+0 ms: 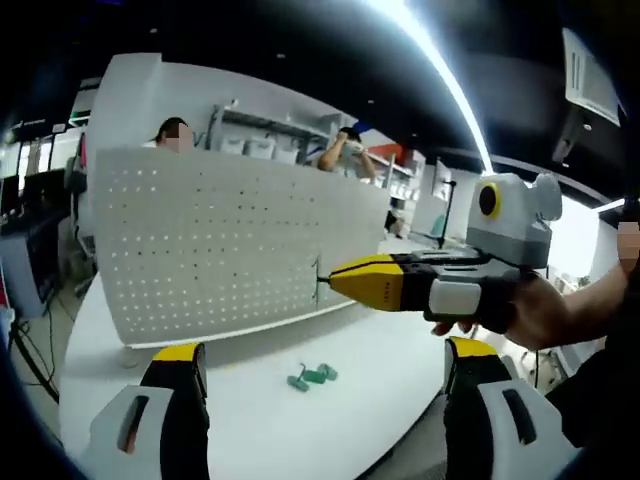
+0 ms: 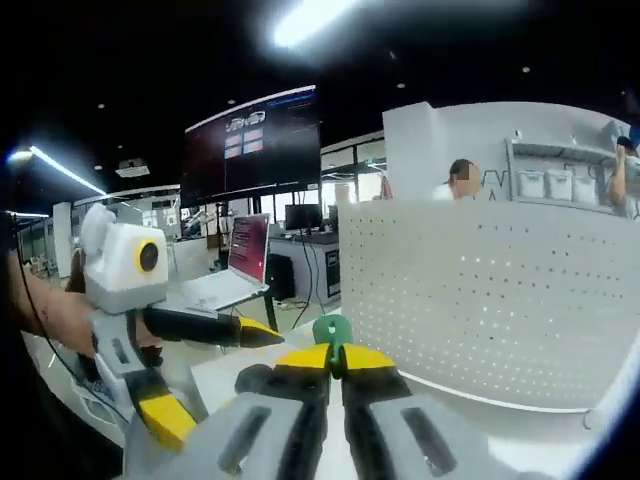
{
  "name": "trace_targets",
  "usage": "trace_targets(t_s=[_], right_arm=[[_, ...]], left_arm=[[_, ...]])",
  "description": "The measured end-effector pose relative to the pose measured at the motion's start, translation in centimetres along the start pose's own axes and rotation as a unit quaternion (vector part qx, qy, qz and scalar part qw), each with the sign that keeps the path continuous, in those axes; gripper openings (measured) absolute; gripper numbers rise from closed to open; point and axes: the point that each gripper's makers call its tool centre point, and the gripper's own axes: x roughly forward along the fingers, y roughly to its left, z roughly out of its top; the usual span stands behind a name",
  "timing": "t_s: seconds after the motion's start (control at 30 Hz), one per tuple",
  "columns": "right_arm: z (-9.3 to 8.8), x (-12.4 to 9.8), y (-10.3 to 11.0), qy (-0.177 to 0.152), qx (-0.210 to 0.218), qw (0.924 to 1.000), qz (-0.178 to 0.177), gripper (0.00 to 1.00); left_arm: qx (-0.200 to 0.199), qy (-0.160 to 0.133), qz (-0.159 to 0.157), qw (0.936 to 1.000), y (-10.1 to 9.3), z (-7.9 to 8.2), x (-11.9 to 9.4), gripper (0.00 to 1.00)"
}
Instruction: Insert the hook assembly into the mounting plate slot until the hook locks in place.
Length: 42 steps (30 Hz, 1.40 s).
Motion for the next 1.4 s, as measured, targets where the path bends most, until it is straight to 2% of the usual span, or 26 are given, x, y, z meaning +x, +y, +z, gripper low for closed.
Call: trace_targets(t_s=[0.23, 0.27, 0.43, 0.6, 0.73, 0.87, 1.4], right_arm=[[0.5, 0.2, -1.6, -0.019, -0.005, 0.9990, -0.041, 0.00], [0.9, 0.3, -1.8, -0.028, 0.010, 0.9986, -0.044, 0.00], [2.4, 0.7, -3.1, -0.050, -0.004, 0.9961, -0.073, 0.00], [3.4, 1.4, -4.6, -0.063, -0.016, 0.9930, -0.098, 0.00], [4.0, 2.1, -6.3, -0.071, -0.028, 0.9902, -0.118, 0.00], [4.5, 2.7, -8.2, -0.075, -0.043, 0.9868, -0.137, 0.00], [5.5, 5.1, -14.8, -0.091, -0.025, 0.9735, -0.208, 0.00]], left_arm=[[-0.011, -0.013, 0.010, 0.9998, 0.6, 0.6, -0.2, 1.00], [-0.010, -0.015, 0.012, 0.9998, 0.7, 0.8, -0.3, 1.00], [-0.014, -0.024, 0.013, 0.9995, 0.8, 1.6, -0.7, 1.00], [-0.013, -0.023, 0.014, 0.9995, 0.9, 1.7, -0.7, 1.00], [-0.026, -0.033, 0.011, 0.9991, 1.1, 2.1, -0.8, 1.00], [-0.022, -0.031, 0.013, 0.9992, 1.2, 2.1, -0.7, 1.00], [-0.024, -0.023, 0.016, 0.9993, 2.6, 2.3, -0.2, 1.00]])
